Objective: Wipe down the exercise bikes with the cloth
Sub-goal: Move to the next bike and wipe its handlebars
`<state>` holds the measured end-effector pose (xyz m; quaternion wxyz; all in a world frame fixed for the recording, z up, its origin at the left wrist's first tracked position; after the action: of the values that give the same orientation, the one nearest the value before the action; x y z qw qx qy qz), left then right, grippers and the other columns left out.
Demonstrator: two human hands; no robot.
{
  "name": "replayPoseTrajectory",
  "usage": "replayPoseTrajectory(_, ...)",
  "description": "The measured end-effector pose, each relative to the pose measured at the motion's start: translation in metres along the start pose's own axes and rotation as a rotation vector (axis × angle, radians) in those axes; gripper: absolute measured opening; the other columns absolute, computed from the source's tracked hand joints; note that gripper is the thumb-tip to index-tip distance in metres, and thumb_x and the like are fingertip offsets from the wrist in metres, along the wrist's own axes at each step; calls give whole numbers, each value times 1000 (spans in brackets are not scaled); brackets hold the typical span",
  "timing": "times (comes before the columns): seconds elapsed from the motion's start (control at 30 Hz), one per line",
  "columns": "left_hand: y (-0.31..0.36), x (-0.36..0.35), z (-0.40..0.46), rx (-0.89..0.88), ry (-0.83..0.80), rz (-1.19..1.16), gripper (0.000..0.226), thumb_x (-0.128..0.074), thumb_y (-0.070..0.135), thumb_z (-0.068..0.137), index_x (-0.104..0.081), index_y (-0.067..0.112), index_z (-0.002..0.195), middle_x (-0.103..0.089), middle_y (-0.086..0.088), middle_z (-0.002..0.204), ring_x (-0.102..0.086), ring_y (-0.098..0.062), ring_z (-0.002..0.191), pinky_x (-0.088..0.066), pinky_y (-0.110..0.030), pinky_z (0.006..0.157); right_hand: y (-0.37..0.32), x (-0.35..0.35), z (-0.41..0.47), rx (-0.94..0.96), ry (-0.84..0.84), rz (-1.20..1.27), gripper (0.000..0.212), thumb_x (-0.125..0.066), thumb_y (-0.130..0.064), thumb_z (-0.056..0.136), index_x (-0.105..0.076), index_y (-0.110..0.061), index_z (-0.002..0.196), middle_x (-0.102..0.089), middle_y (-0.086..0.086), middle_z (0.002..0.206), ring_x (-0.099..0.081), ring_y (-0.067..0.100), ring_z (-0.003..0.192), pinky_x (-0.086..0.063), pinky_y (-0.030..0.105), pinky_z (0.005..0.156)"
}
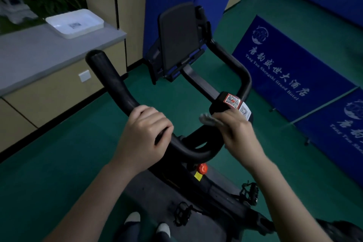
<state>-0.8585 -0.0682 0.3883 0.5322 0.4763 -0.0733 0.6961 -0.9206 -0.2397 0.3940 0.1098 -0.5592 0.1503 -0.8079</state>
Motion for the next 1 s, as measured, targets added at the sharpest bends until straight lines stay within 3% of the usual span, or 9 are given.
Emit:
replayPoseTrajectory(0.07, 2, 0, 1, 30, 2, 21, 23, -52, 23, 91, -67, 14, 76, -65, 7, 75, -59, -15, 77, -31, -28, 98, 3, 3, -16, -29, 55, 99, 19, -56, -8, 89, -68, -9, 104, -61, -5, 94, -52, 13, 94, -41, 20, 84)
replayPoseTrajectory(0.17, 12, 0, 3, 65, 7, 57, 25, -50, 29, 91, -68, 16, 81, -66, 8, 80, -60, -13, 84, -28, -31, 104, 21, 14, -33, -142, 282, 145, 24, -59, 1, 87, -67, -7, 109, -59, -11, 99, -49, 8, 98, -36, 8, 87)
replayPoseTrajectory(0.37, 45, -27, -11, 78, -54, 71, 29, -46, 36, 94, -68, 19, 87, -66, 10, 86, -60, -11, 89, -27, -30, 108, 33, 7, -77, -342, 684, 225, 28, -55, 7, 86, -66, -2, 111, -61, -5, 107, -52, 14, 100, -42, 19, 92)
replayPoseTrajectory(0.47, 48, -33, -16, 85, -46, 112, 34, -43, 36, 95, -69, 18, 83, -66, 9, 82, -60, -13, 86, -30, -31, 106, 44, -2, -97, -491, 788, 366, 25, -53, -5, 90, -65, -5, 112, -62, -4, 108, -58, 16, 100, -46, 24, 91)
replayPoseTrajectory(0.57, 47, -32, -16, 94, -23, 136, 34, -44, 35, 95, -66, 17, 76, -63, 10, 74, -57, -13, 79, -29, -29, 102, 66, -24, -119, -734, 775, 582, 32, -50, -29, 90, -65, -9, 110, -67, 3, 104, -63, 20, 98, -51, 41, 89)
replayPoseTrajectory(0.63, 47, -31, -16, 109, -1, 142, 34, -45, 35, 95, -64, 17, 72, -60, 10, 71, -55, -14, 76, -26, -26, 102, 83, -40, -126, -867, 717, 678, 30, -52, -31, 87, -66, -12, 106, -69, 5, 99, -65, 22, 94, -51, 49, 88)
replayPoseTrajectory(0.73, 47, -29, -17, 122, 38, 148, 34, -46, 33, 94, -62, 16, 69, -58, 9, 67, -53, -14, 73, -23, -23, 101, 96, -53, -117, -956, 644, 803, 35, -54, -38, 77, -65, -8, 91, -65, 2, 84, -59, 18, 81, -51, 46, 84)
replayPoseTrajectory(0.87, 47, -30, -16, 125, 65, 160, 35, -45, 31, 94, -61, 16, 67, -57, 8, 66, -53, -15, 72, -26, -24, 99, 94, -69, -99, -992, 648, 958, 12, -57, -23, 85, -57, -13, 78, -61, 5, 78, -57, 18, 77, -51, 46, 82)
replayPoseTrajectory(1.0, 47, -30, -17, 117, 79, 184, 36, -44, 31, 94, -61, 16, 66, -58, 8, 65, -55, -16, 71, -27, -26, 95, 65, -84, -104, -877, 539, 1133, 9, -54, -11, 94, -60, -12, 87, -66, 12, 85, -62, 22, 82, -51, 41, 80)
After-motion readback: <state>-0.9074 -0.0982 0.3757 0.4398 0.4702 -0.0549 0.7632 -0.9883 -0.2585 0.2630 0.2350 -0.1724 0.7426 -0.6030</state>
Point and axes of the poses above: each hand's wrist, its own z-axis towards the middle knuckle, its own x-axis out of the back of the hand, y = z × x, the point moved 10 cm from there along z, towards the middle knuckle
